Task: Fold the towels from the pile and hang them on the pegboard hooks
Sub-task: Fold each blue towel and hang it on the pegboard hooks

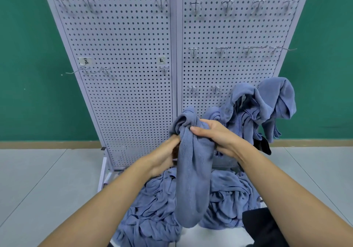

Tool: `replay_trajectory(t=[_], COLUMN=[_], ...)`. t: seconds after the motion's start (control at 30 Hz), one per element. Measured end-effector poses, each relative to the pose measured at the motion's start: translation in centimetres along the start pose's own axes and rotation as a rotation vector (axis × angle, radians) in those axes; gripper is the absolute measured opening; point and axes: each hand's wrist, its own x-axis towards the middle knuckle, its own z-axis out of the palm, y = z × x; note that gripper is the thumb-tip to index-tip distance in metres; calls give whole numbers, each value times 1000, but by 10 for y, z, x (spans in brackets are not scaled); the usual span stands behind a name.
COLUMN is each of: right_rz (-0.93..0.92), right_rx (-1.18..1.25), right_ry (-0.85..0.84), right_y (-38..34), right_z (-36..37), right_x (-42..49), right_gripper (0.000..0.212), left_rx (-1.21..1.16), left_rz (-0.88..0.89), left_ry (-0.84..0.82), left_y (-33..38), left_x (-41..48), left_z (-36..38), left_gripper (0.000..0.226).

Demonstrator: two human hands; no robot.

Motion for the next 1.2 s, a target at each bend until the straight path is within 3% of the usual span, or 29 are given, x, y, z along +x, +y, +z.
replay_trajectory(t=[0.13,0.23,0.3,0.37,0.43,0.57,0.67,0.73,0.87,0.93,1.03,1.1,1.2], right_rz=[34,23,0,-4,18,52,34,23,81,123,123,51,-52], right_rx=[-78,-7,94,148,110,-18,-185,-260,-122,-257,-421,-348,-21], right_ry=[84,48,-1,-56,-81,-106,-75,-25,-4,-75,-138,-96,9], right_y=[6,8,7,7,9,10,9,7,3,9,13,9,2], right_z=[-7,-6,-6,-4,-1,2,0,-4,-9,-4,6,8,4], right_x=[1,-1,-2,-2,-2,-3,-5,-6,-8,-9,-12,-12,-8], right_gripper=[32,30,32,33,38,23,22,26,26,19,21,22,28], left_rx=[-287,-322,-202,-80,-53,-203,-291,-234,-262,-301,-275,-241,-224], left_rz=[205,168,-2,-135,-165,-37,101,143,140,113,73,30,-55], left_ry=[108,178,202,125,17,43,251,354,391,351,333,305,215], left_y=[5,5,5,7,5,8,11,12,13,15,12,14,19], left_x=[4,8,8,3,1,0,1,2,1,-1,1,-2,-7], left_z=[-3,-4,-6,-5,-4,3,3,1,-2,-1,-2,-2,-6], left_gripper=[21,19,46,77,86,41,19,18,16,11,27,36,38])
